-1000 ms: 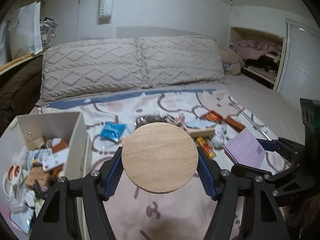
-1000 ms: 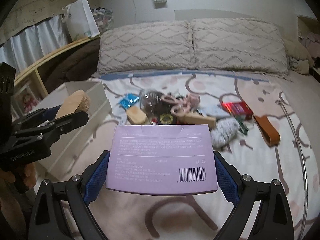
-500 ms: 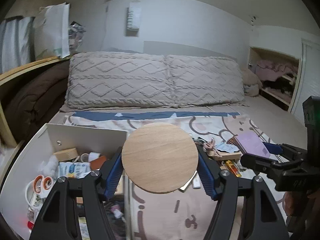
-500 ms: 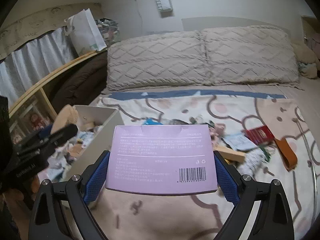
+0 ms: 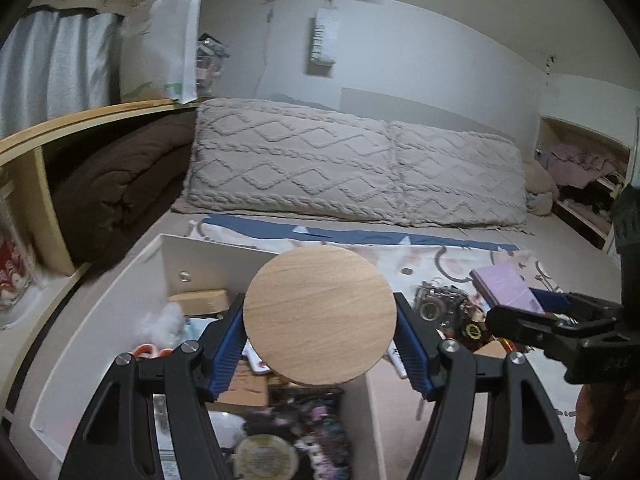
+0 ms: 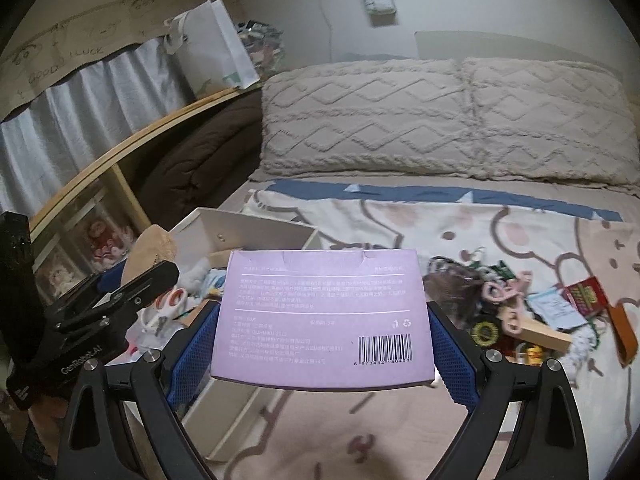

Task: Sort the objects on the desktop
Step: 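Lift and carry the disc and booklet with both grippers over the white box, then lower the pink booklet into the box and open the right gripper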

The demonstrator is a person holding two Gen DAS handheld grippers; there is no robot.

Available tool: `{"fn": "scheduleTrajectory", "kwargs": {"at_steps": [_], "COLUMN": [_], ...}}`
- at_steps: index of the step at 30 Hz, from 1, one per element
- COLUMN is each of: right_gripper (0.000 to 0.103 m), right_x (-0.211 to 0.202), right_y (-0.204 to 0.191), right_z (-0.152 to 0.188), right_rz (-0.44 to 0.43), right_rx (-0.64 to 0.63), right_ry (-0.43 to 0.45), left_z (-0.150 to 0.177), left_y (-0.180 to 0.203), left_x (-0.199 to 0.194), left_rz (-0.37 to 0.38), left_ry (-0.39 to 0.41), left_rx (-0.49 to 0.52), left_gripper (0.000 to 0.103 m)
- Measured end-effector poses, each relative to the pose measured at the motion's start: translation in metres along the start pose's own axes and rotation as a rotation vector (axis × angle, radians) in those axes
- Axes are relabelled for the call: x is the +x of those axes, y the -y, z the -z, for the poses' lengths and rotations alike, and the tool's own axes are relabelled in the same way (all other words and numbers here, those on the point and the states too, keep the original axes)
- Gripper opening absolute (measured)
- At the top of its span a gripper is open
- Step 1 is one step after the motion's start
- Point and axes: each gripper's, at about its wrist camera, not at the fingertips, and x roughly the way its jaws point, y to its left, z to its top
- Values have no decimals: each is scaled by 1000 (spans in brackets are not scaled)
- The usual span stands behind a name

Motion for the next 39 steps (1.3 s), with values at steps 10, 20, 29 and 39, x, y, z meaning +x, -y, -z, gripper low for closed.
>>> {"fn": "scheduleTrajectory", "kwargs": {"at_steps": [10,20,29,39], "right_gripper": [97,97,97,97], "right_x": [42,93,132,186], "right_y": [-44,-82,-102,-100], "right_z": [-11,-11,-20,-38], "right_rz": [-26,-36,6,22], "right_rx": [-39,-67,-102,61], "right_ry": [-90,-233,-278,-403], "left_z": [7,26,33,38], "left_y": [-59,-93,-113,-128], "left_x": [-4,0,-7,-11], "left_rz": [-110,-162,-170,-187], "left_ry": [-10,-55,-48,-42], "left_rx": [-73,-134,-202,-233], "left_gripper": [68,68,68,68]}}
